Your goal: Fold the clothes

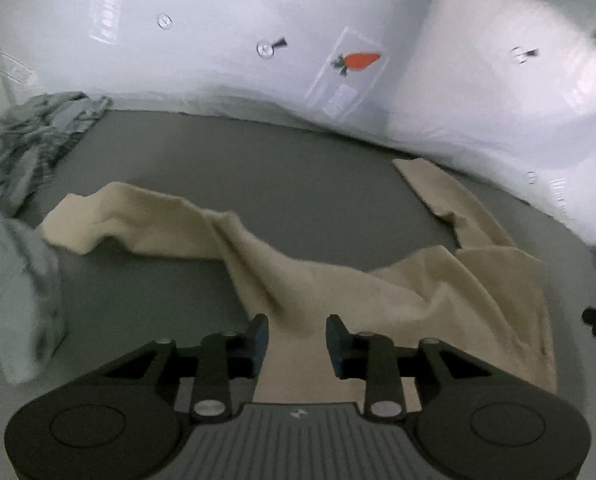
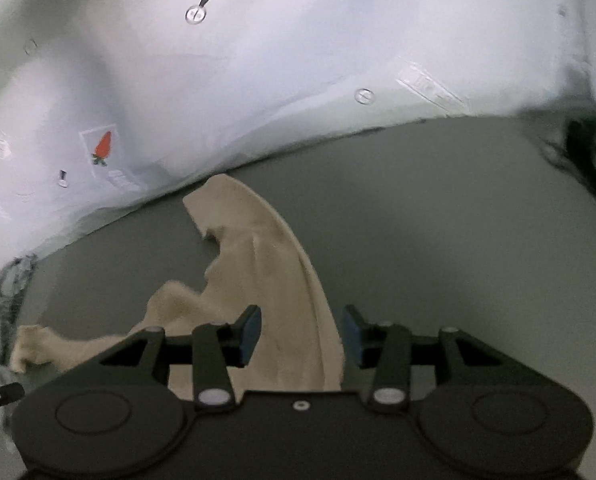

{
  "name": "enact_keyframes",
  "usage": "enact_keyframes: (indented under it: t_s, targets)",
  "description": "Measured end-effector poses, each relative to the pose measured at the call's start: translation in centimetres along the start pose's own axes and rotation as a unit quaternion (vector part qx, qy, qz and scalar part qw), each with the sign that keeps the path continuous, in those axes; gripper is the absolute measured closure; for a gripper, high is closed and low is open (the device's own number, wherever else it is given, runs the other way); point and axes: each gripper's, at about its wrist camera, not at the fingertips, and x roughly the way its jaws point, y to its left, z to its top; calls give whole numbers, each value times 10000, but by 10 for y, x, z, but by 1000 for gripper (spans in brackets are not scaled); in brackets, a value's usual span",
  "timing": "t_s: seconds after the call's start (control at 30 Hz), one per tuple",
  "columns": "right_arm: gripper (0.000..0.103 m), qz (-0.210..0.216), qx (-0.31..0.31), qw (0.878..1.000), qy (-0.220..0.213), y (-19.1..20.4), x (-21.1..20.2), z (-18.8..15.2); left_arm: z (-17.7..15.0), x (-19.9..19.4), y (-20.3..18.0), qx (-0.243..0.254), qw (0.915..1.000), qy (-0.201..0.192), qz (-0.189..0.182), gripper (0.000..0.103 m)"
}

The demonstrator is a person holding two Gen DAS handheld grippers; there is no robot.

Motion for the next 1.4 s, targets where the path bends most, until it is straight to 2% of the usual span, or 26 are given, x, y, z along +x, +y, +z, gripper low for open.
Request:
enact_keyframes:
  t_s: [0.1, 0.2, 0.3, 0.4, 0.47, 0.5, 0.53, 0.6, 0.67, 0.73, 0.8, 0.93, 1.0, 1.07, 1.13, 1.17, 1.2, 1.33, 1.4]
  targets:
    - [56, -107, -426, 9990, 9, 15, 55, 34, 24, 38, -2, -72, 9999, 102, -48, 69]
    - [56, -67, -502, 9987, 5, 23, 108, 60, 42, 77, -10, -48, 9997, 198, -99, 69]
    - [56, 87, -604, 9980, 140, 33, 153, 75, 53, 106, -14, -149, 9994, 288, -103, 69]
    - [57, 93, -961, 9943, 443, 46, 187, 77, 56, 126, -17, -231, 9990, 352, -149, 69]
    - [65, 124, -1227, 9907, 570, 52, 196, 73, 55, 136, -19, -210, 9989, 412, -99, 69]
    - [84, 69, -1383, 9890, 513, 55, 197, 70, 55, 139, -22, -178, 9988, 442, -70, 69]
    - [100, 37, -1521, 9871, 493, 56, 195, 69, 54, 142, -25, -141, 9988, 472, -40, 69]
    - [100, -66, -1507, 9883, 241, 50, 181, 68, 52, 142, -29, -106, 9986, 509, -43, 69]
    - [100, -388, -1449, 9886, -102, 38, 156, 71, 50, 141, -33, -49, 9986, 526, -36, 69]
    - [100, -935, -1432, 9840, -495, 23, 119, 71, 46, 137, -37, 73, 9986, 517, 13, 69]
    - [100, -1558, -1391, 9745, -820, 5, 81, 69, 41, 131, -37, 128, 9985, 541, 1, 69]
    - [100, -2708, -958, 9547, -779, -50, 15, 46, 30, 120, -34, 108, 9980, 615, -79, 69]
    - [97, -2983, -484, 9528, -306, -84, -1, 23, 25, 116, -31, 116, 9980, 620, -84, 69]
    - [93, -3075, -174, 9508, 351, -106, -4, -1, 22, 112, -28, 117, 9979, 632, -84, 69]
    - [81, -3127, -39, 9481, 579, -109, -9, -22, 22, 107, -26, 122, 9978, 641, -79, 69]
    - [76, -3133, 11, 9480, 556, -106, -13, -27, 23, 105, -26, 139, 9979, 634, -74, 69]
    - [65, -3091, 66, 9498, 478, -100, -15, -30, 24, 103, -25, 164, 9979, 626, -77, 69]
    - [62, -2646, -19, 9643, 30, -70, -12, -17, 31, 98, -25, 295, 9979, 544, -183, 68]
    - [59, -2266, -222, 9736, -141, -46, 2, -5, 36, 101, -29, 491, 9967, 562, -320, 68]
